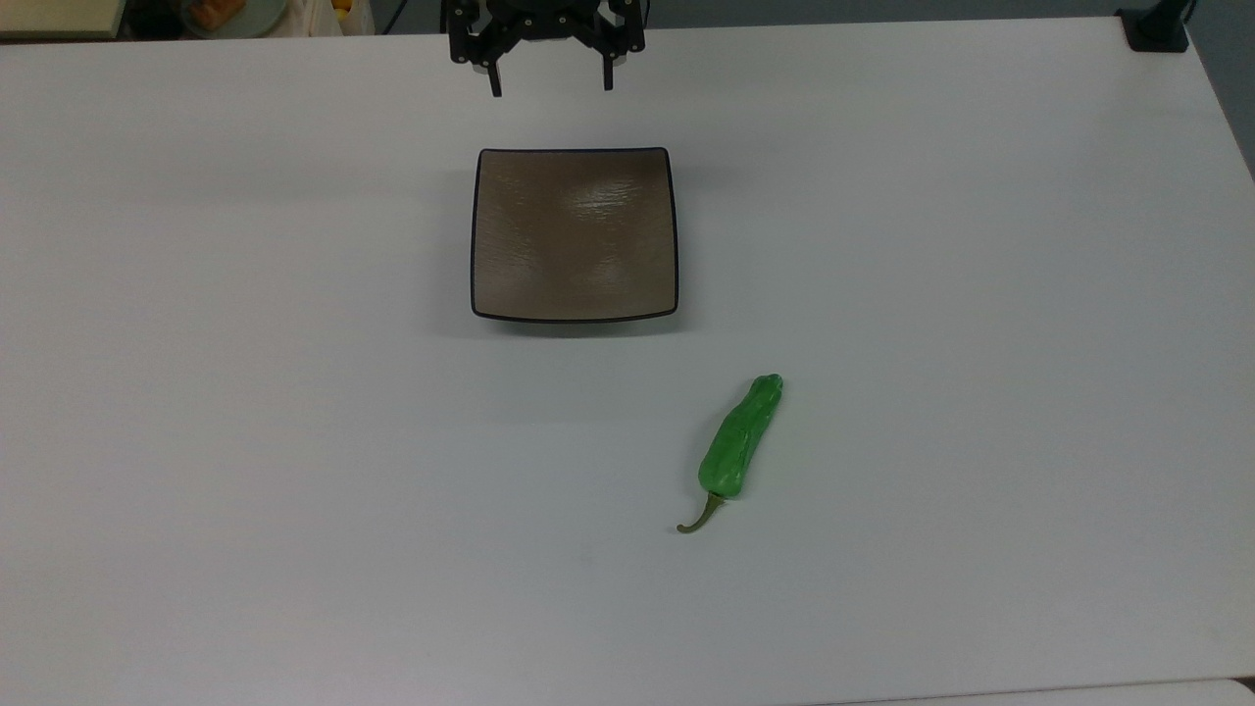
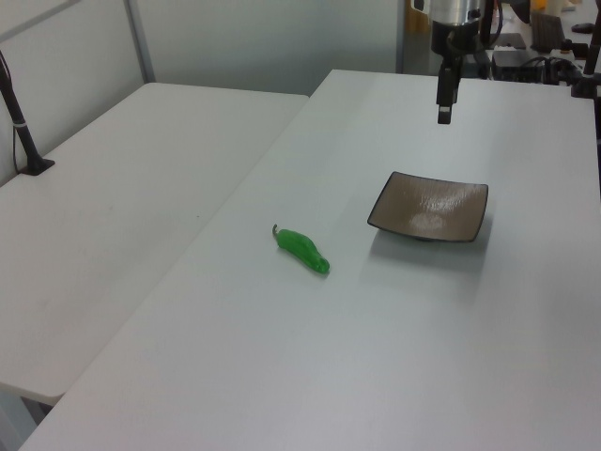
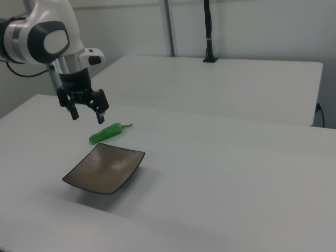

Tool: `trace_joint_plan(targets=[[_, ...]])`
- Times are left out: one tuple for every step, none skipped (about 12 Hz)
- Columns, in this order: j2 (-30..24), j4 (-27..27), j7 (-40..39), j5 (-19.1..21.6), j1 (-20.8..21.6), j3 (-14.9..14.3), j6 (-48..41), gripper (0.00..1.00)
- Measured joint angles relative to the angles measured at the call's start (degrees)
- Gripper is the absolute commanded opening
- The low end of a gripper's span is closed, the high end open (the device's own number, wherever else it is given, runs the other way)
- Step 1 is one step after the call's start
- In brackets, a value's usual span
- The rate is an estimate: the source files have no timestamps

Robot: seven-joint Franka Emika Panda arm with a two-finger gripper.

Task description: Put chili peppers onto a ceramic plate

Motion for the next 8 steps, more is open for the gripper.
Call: trace_joint_plan(targets=[[0.0,0.0,0.0,0.0,0.0,0.0,0.0,1.0],[0.0,0.0,0.2,0.0,0.0,0.0,0.0,1.0],[0.1,-0.2,0.2,0.0,0.0,0.0,0.0,1.0],[0.2,-0.3,0.2,0.0,0.0,0.0,0.0,1.0],[0.2,-0.3,0.2,0.0,0.0,0.0,0.0,1.0],[0.2,-0.4,0.2,0.0,0.0,0.0,-0.2,1.0],[0.3,-0.5,0.2,0.0,0.0,0.0,-0.2,1.0],[0.3,-0.5,0.2,0.0,0.0,0.0,-0.2,1.0]])
